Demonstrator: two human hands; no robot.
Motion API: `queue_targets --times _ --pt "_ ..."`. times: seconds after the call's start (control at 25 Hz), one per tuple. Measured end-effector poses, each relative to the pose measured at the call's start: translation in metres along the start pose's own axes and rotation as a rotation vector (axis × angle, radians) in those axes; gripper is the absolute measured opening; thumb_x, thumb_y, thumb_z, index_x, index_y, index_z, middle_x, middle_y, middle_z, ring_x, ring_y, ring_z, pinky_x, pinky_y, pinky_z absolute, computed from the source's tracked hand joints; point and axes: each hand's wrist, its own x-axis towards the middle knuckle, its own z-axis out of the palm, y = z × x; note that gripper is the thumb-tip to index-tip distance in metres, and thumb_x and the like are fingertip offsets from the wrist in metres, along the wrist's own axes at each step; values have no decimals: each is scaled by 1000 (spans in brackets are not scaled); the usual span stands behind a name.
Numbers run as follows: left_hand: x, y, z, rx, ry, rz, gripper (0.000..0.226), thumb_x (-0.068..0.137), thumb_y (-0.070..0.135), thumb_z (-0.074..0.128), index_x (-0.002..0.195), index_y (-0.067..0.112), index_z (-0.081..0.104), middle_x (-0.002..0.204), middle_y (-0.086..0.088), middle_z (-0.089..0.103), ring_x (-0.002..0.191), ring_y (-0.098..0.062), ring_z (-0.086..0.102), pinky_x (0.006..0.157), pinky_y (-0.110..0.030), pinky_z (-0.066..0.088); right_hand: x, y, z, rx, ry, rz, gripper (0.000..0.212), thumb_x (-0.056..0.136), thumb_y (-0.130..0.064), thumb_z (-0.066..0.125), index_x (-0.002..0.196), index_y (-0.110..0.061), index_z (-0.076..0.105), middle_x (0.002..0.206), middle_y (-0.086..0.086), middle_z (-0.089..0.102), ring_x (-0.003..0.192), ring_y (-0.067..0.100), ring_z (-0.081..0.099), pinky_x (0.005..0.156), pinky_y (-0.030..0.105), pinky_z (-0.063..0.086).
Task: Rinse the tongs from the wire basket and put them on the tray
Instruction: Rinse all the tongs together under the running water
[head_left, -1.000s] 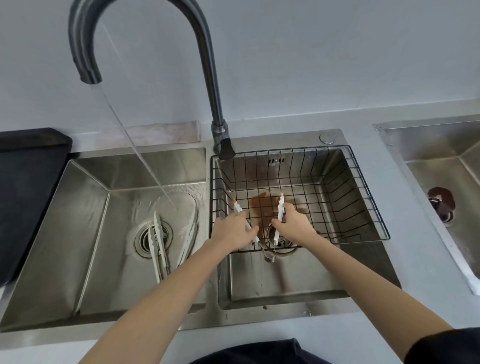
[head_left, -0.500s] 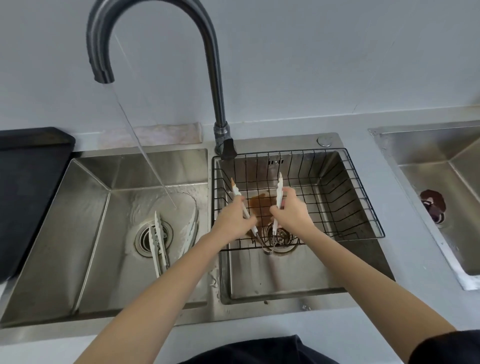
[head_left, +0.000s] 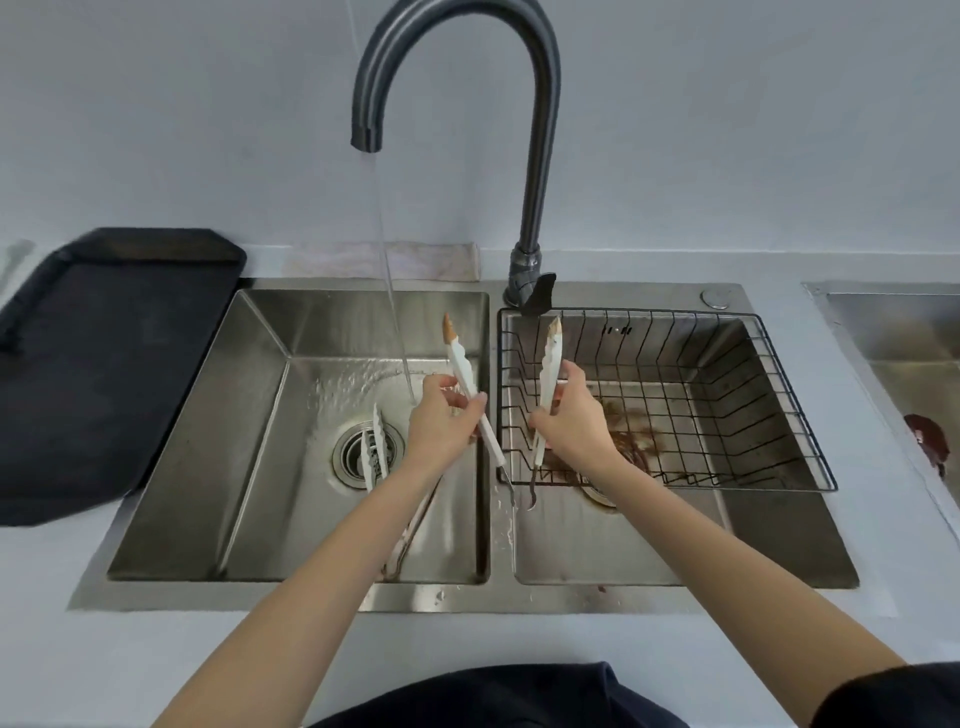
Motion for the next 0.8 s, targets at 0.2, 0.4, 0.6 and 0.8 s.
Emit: queue_targets --times 0.2,0.4,0.6,0.8 --pt "-1 -23 -46 -137 64 -74 36 90 16 55 124 6 47 89 -4 53 76 -28 66 64 -30 57 3 -24 42 157 -35 139 50 96 -24 42 142 -10 28 99 5 61 101 27 64 91 46 52" --pt "4 -35 -88 -173 100 -70 31 89 16 57 118 14 49 82 3 50 70 -17 61 58 -25 57 25 -49 78 746 -141 405 36 97 -17 36 128 0 45 95 9 59 79 16 60 71 27 52" --pt "23 -44 -125 -199 93 -47 31 87 19 61 116 20 50 91 -3 54 78 -15 61 65 -26 58 47 -71 108 1120 -164 532 25 95 -16 37 85 -2 55 80 9 56 76 17 58 80 30 49" --pt "49 -45 -146 -271 62 -50 31 84 19 66 112 19 53 84 -2 53 76 -14 62 57 -21 58 69 -86 138 1173 -158 579 28 96 -19 35 84 -3 55 81 9 56 76 17 57 86 31 47"
